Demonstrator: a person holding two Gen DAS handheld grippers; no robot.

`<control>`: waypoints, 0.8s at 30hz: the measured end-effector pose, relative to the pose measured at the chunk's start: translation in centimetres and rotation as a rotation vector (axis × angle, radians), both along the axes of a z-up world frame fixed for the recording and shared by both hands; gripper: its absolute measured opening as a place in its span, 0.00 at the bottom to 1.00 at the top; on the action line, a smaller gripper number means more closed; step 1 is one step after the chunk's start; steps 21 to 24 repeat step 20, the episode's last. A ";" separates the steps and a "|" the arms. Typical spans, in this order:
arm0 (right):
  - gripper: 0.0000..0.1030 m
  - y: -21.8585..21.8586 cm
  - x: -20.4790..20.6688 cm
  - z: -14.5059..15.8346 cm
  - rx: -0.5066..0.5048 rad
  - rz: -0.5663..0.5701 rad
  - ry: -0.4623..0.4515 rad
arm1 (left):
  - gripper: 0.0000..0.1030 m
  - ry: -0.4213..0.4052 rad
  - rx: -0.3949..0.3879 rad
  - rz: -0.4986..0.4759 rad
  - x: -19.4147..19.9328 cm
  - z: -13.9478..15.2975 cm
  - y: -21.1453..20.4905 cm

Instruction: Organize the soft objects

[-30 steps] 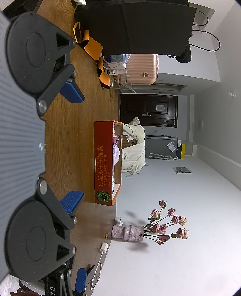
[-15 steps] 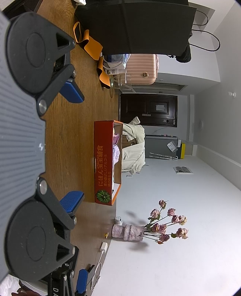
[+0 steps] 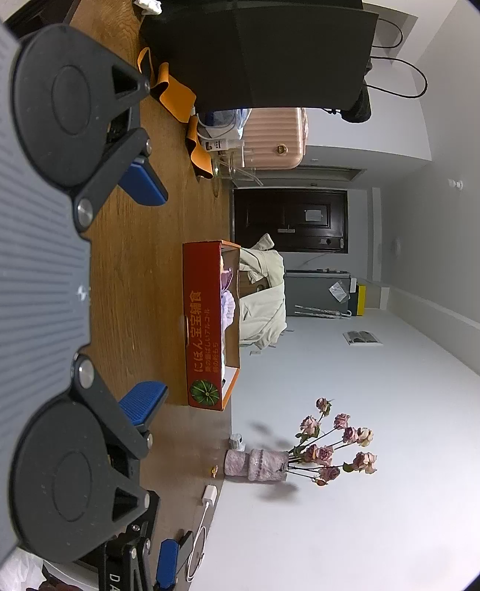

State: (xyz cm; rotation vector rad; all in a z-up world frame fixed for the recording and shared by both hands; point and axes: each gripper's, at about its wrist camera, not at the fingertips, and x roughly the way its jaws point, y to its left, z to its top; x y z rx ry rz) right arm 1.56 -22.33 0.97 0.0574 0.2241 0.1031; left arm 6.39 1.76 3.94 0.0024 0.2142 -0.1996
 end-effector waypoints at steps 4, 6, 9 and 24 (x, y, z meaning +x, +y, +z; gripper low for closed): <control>1.00 -0.1 0.0 0.0 0.000 -0.002 -0.002 | 1.00 -0.007 -0.002 0.000 -0.1 0.1 0.0; 1.00 0.0 0.0 0.0 0.000 -0.001 -0.001 | 1.00 -0.009 -0.004 0.000 -0.1 0.1 0.1; 1.00 0.0 0.0 0.1 0.000 -0.003 -0.001 | 1.00 -0.013 -0.003 0.001 -0.1 0.2 0.1; 1.00 0.0 -0.1 0.1 -0.002 -0.003 -0.004 | 1.00 -0.020 -0.008 -0.014 -0.5 0.3 0.1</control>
